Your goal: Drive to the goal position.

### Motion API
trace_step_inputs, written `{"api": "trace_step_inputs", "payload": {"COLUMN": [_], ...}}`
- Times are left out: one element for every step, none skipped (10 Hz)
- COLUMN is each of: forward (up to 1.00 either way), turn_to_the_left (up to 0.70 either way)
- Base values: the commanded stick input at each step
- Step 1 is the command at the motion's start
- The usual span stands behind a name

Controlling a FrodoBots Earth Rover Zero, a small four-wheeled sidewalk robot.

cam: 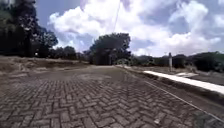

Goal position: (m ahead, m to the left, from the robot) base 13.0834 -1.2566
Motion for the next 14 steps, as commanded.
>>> {"api": "trace_step_inputs", "payload": {"forward": [1.00, 1.00, 1.00, 1.00, 1.00, 1.00, 1.00, 1.00, 1.00, 1.00, 1.00, 1.00, 1.00, 1.00], "turn_to_the_left": [-0.14, 0.00, 0.00, -0.16, -0.10, 0.00, 0.00, 0.00, 0.00, 0.00, 0.00, 0.00, 0.00, 0.00]}}
